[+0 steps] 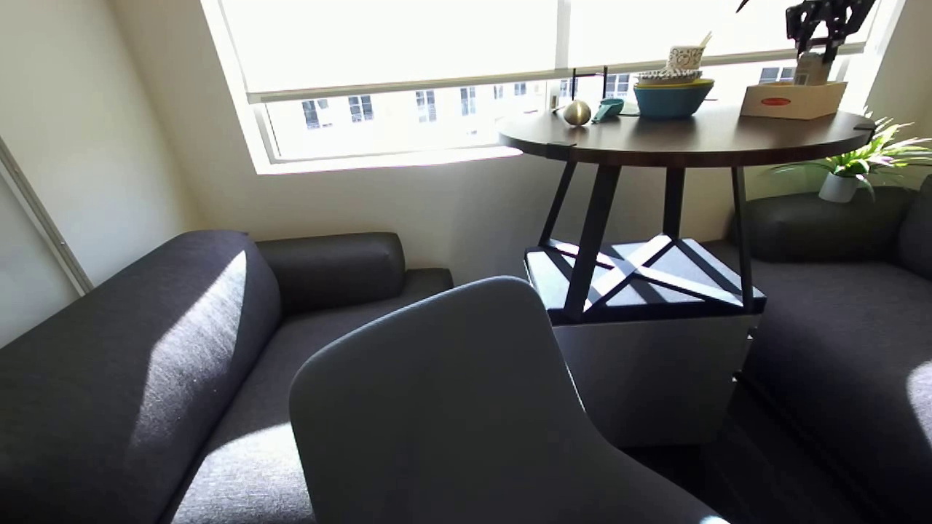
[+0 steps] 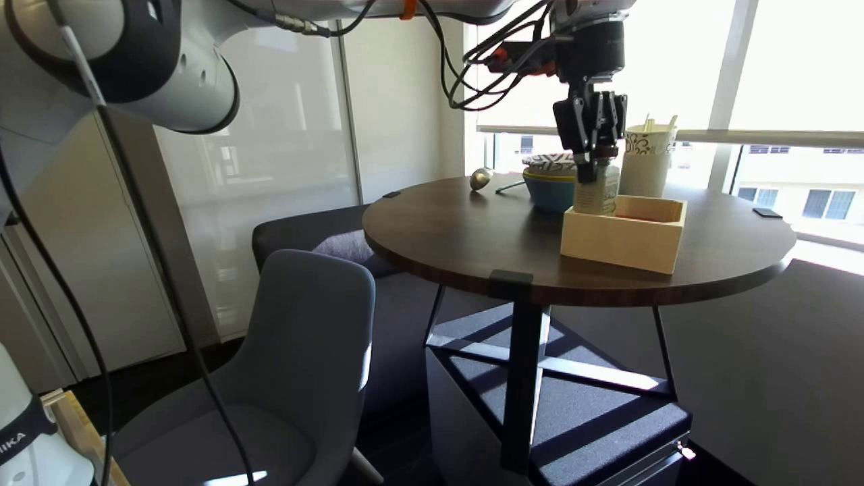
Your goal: Pick up the spice bottle and use it tp slide the square box forward on the table, put the spic bottle it in the square box
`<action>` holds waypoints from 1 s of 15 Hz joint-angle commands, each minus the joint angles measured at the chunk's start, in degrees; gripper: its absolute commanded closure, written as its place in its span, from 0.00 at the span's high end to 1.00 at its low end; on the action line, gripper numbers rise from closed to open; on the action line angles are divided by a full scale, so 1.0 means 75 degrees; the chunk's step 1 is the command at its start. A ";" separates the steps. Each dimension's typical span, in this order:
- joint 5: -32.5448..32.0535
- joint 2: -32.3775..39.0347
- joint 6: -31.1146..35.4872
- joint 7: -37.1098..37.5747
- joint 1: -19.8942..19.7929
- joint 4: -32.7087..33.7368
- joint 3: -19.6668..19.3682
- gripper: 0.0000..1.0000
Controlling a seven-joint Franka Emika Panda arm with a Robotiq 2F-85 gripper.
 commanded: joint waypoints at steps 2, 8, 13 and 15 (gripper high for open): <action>-0.0009 -0.0191 -0.0554 -0.0365 0.0011 -0.0232 0.0033 0.24; 0.0388 -0.0167 -0.1578 -0.1443 -0.0318 0.0008 0.0322 0.24; 0.0421 -0.0191 -0.1440 -0.1581 -0.0281 0.0085 0.0334 0.24; 0.0304 -0.0176 -0.1005 -0.1413 -0.0213 0.0106 0.0242 0.24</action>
